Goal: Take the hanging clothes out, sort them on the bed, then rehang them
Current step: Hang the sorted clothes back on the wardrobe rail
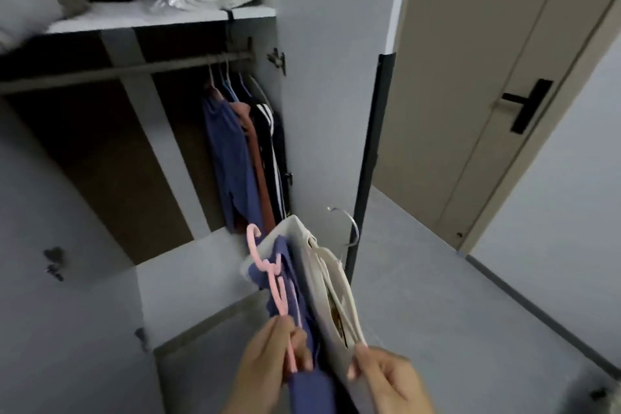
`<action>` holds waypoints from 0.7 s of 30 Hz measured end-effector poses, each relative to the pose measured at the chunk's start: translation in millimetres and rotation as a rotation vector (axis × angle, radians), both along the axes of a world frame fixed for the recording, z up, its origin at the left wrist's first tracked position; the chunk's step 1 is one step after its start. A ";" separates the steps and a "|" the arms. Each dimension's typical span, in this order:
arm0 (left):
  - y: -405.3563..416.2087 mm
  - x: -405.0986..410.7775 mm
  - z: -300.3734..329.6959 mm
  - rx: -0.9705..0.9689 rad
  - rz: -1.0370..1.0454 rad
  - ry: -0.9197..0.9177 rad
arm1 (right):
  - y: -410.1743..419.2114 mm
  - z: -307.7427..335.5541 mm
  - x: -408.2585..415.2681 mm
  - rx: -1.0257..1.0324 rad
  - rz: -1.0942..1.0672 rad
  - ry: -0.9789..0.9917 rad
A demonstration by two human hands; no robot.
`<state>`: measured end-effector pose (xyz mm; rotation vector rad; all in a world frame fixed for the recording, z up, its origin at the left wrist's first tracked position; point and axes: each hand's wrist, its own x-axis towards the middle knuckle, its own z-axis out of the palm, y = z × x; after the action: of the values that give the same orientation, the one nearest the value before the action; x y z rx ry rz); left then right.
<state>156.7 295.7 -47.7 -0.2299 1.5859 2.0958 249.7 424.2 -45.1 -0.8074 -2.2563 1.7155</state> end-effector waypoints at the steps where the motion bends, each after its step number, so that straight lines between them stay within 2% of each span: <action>1: -9.7 -10.0 1.8 -0.028 0.039 0.045 | 3.3 -2.8 -14.7 0.041 0.042 -0.007; 4: -44.3 -44.6 8.2 -0.109 0.171 0.122 | -0.2 -0.6 -60.2 0.076 0.135 -0.027; 7: -83.9 -93.1 16.6 -0.181 0.252 0.109 | -14.5 -2.2 -110.9 0.078 0.128 -0.033; 11: -139.5 -165.2 25.8 -0.248 0.289 0.109 | -48.4 -6.1 -179.0 0.022 0.121 0.027; 14: -179.0 -221.6 31.2 -0.283 0.313 0.133 | -83.2 -15.6 -250.6 -0.081 0.249 -0.046; 17: -210.7 -269.2 41.0 -0.347 0.338 0.214 | -109.2 -21.6 -307.1 0.106 0.251 -0.057; 19: -235.1 -309.6 49.4 -0.407 0.377 0.260 | -121.3 -6.9 -330.7 0.002 0.330 -0.048; 21: -258.7 -349.9 57.9 -0.494 0.405 0.302 | -127.6 1.4 -361.8 0.004 0.368 -0.037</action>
<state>-193.3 37.1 10.3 -0.4503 2.4026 2.0532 -112.2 296.6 -43.7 -0.4439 -2.5587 1.8526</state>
